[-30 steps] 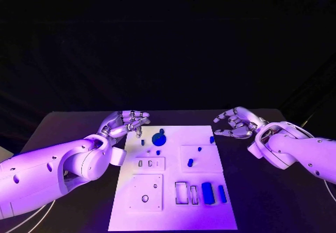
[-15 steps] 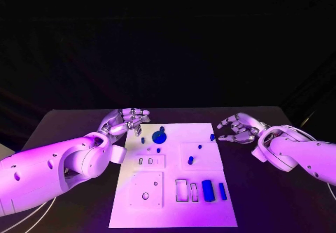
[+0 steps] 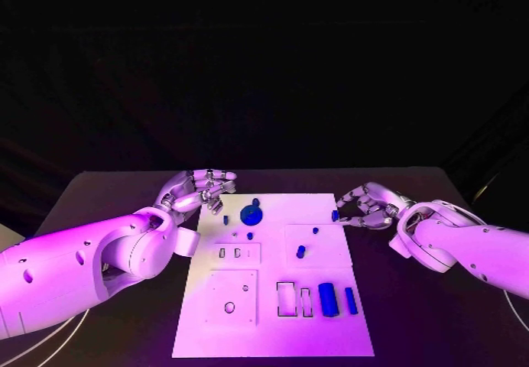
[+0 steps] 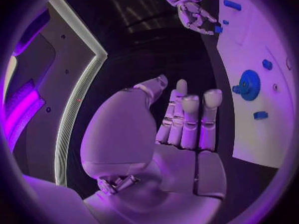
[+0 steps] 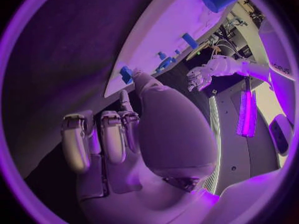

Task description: Assemble the parts on the task board

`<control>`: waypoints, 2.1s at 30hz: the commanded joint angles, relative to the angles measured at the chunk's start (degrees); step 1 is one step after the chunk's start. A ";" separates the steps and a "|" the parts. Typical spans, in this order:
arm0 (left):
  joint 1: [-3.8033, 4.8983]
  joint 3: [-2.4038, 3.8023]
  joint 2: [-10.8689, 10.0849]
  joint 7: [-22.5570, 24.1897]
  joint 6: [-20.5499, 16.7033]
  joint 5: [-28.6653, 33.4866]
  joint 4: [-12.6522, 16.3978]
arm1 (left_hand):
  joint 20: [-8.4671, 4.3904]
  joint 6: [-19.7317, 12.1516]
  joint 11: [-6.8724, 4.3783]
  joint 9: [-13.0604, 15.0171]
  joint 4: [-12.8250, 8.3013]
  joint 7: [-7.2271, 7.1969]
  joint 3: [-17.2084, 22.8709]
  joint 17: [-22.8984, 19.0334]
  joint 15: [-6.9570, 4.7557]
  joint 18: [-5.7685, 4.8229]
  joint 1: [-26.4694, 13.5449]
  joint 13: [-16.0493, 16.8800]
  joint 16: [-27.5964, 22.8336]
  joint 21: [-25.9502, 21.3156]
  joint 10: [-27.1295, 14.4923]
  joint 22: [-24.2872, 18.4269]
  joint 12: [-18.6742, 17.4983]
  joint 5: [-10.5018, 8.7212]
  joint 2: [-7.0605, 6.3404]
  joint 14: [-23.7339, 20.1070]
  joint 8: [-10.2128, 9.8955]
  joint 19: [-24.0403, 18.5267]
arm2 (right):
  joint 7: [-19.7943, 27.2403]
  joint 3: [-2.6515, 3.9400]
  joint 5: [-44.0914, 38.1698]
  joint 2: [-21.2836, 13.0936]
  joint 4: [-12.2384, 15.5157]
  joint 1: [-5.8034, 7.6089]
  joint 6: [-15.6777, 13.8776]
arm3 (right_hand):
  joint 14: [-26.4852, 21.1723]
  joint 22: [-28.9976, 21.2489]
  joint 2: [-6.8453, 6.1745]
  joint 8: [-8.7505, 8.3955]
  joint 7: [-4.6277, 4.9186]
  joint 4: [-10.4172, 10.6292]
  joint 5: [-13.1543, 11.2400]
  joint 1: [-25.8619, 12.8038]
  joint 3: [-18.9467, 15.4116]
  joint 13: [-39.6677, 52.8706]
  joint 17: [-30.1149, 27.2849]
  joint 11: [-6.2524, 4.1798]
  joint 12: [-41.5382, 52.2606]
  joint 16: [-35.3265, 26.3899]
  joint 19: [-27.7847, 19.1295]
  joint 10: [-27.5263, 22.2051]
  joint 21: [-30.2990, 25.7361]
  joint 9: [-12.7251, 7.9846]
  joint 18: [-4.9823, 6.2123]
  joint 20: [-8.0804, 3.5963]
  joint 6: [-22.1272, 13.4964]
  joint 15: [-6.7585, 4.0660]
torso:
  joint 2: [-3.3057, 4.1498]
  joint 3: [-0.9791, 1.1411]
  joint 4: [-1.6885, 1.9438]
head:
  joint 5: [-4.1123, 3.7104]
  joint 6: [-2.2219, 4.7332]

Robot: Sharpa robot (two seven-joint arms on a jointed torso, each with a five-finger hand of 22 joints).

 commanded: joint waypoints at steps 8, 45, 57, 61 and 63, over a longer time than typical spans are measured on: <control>0.04 0.03 0.01 0.17 0.85 -0.34 0.23 | -0.06 -0.52 -0.02 0.13 -0.52 0.05 0.28 1.06 -0.05 -0.66 -0.64 1.31 1.15 0.64 -1.69 0.50 2.08 -0.19 0.14 0.90 0.43 0.68 | -1.70 -0.02 -0.89 1.42 -0.57 -0.25 -1.15 | 5.68 15.07 1.57 0.37 -0.24 0.38 -0.07 -0.64 1.17 14.68 13.74 0.13 0.74 0.30 5.90 5.57 0.25 0.14 -0.82 0.11 1.40 0.08 | -0.05 -0.01 0.08 | 0.07 -0.47; 0.05 0.03 -0.12 -0.13 0.81 -0.34 0.22 | -0.07 -0.67 0.00 0.17 -0.56 0.08 0.47 2.44 -0.04 -0.74 -0.78 2.01 2.23 0.95 -2.60 0.92 3.25 -0.20 0.23 1.76 0.57 0.96 | -2.94 -0.15 -1.06 3.12 -1.70 -1.00 -1.36 | 5.70 15.07 3.84 1.53 -1.58 -0.02 -0.08 -1.15 4.93 15.10 13.85 -1.02 1.26 0.34 5.90 5.97 0.25 0.35 -0.82 -1.08 4.85 -1.23 | -0.06 0.08 0.00 | -0.03 -0.42; 0.05 0.03 -0.03 -0.14 0.80 -0.30 0.07 | -0.06 -0.69 0.02 0.17 -0.54 0.09 0.49 2.38 -0.03 -0.72 -0.82 2.06 2.23 0.92 -2.70 0.85 3.33 -0.20 0.26 1.73 0.57 0.90 | -3.85 -0.15 0.71 3.58 -1.20 -1.00 -8.43 | 5.76 15.07 5.20 3.87 -3.33 -1.60 -0.08 -1.32 7.88 15.10 14.09 -2.59 1.26 0.41 5.90 5.97 0.25 1.35 -0.82 -2.41 7.69 -2.64 | -0.10 0.05 0.08 | -0.03 -0.63; 0.05 0.03 0.02 -0.13 0.81 -0.29 -0.06 | -0.06 -0.69 0.02 0.17 -0.54 0.09 0.49 2.38 -0.03 -0.72 -0.82 2.06 2.23 0.92 -2.70 0.85 3.33 -0.20 0.26 1.73 0.57 0.90 | -4.60 -0.11 0.92 3.39 -0.18 -0.81 -10.12 | 5.77 15.07 5.22 3.94 -3.34 -1.67 -0.09 -1.37 8.00 15.10 14.11 -2.66 1.26 0.42 5.90 5.97 0.25 1.39 -0.82 -2.44 7.72 -2.62 | -0.19 0.01 0.01 | 0.09 -0.70; 0.05 0.03 0.06 -0.13 0.83 -0.27 -0.16 | -0.06 -0.69 0.02 0.17 -0.54 0.09 0.49 2.38 -0.03 -0.72 -0.82 2.06 2.23 0.92 -2.70 0.85 3.33 -0.20 0.26 1.73 0.57 0.90 | -5.17 -0.08 1.02 3.33 0.55 -0.48 -10.74 | 5.76 15.07 5.22 3.97 -3.34 -1.68 -0.09 -1.43 8.02 15.10 14.10 -2.69 1.26 0.41 5.90 5.97 0.25 1.40 -0.82 -2.45 7.73 -2.60 | -0.29 -0.02 -0.06 | 0.15 -0.77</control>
